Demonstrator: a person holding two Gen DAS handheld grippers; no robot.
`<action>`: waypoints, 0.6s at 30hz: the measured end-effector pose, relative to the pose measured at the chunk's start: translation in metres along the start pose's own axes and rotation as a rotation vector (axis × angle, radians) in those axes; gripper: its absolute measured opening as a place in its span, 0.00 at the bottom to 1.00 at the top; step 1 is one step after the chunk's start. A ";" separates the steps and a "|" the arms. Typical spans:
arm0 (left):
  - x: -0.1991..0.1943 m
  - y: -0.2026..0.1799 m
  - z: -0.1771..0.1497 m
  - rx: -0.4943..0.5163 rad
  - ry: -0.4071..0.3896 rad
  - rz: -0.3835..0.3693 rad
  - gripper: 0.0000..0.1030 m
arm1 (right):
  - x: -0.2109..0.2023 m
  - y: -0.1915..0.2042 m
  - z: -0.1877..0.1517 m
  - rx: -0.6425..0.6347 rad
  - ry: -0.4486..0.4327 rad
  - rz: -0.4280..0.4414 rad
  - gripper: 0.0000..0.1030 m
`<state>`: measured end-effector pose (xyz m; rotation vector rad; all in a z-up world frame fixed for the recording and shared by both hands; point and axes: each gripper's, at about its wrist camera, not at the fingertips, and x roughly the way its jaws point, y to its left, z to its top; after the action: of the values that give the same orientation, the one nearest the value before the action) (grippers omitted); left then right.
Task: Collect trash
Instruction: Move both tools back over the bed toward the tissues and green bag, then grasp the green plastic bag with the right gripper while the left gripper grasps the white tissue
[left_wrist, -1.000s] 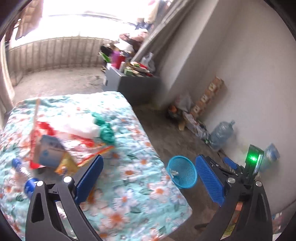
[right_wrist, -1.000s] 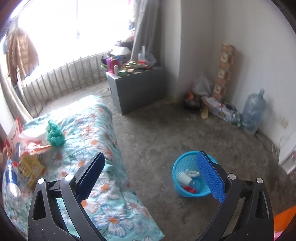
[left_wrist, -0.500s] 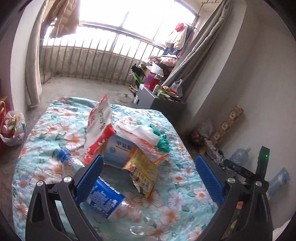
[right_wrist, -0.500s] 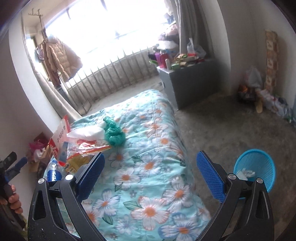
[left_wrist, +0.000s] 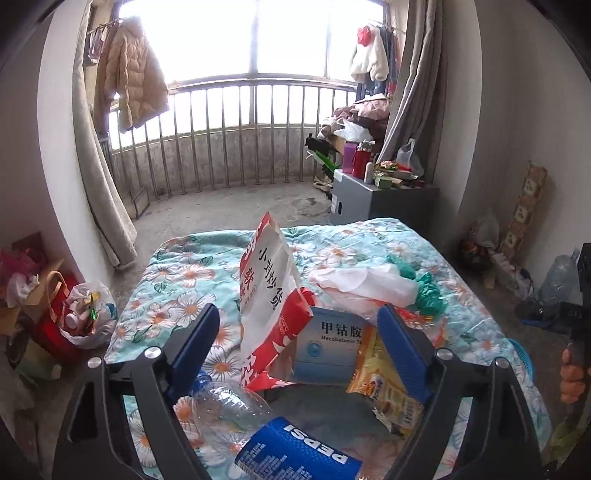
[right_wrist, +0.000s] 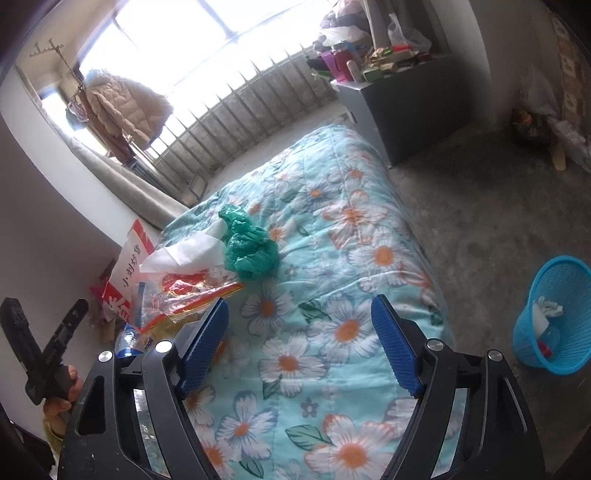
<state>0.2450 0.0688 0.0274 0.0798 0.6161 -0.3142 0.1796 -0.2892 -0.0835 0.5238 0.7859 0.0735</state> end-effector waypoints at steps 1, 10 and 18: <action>0.004 0.001 0.000 -0.006 0.007 0.004 0.75 | 0.004 0.000 0.004 0.008 0.008 0.017 0.70; -0.038 -0.014 0.024 -0.056 -0.175 -0.266 0.66 | 0.046 0.007 0.036 0.061 0.066 0.111 0.63; 0.023 -0.065 0.040 0.063 0.053 -0.254 0.54 | 0.088 0.023 0.049 0.016 0.150 0.151 0.60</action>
<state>0.2650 -0.0056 0.0478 0.0709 0.6703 -0.5785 0.2789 -0.2672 -0.1017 0.5976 0.8934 0.2485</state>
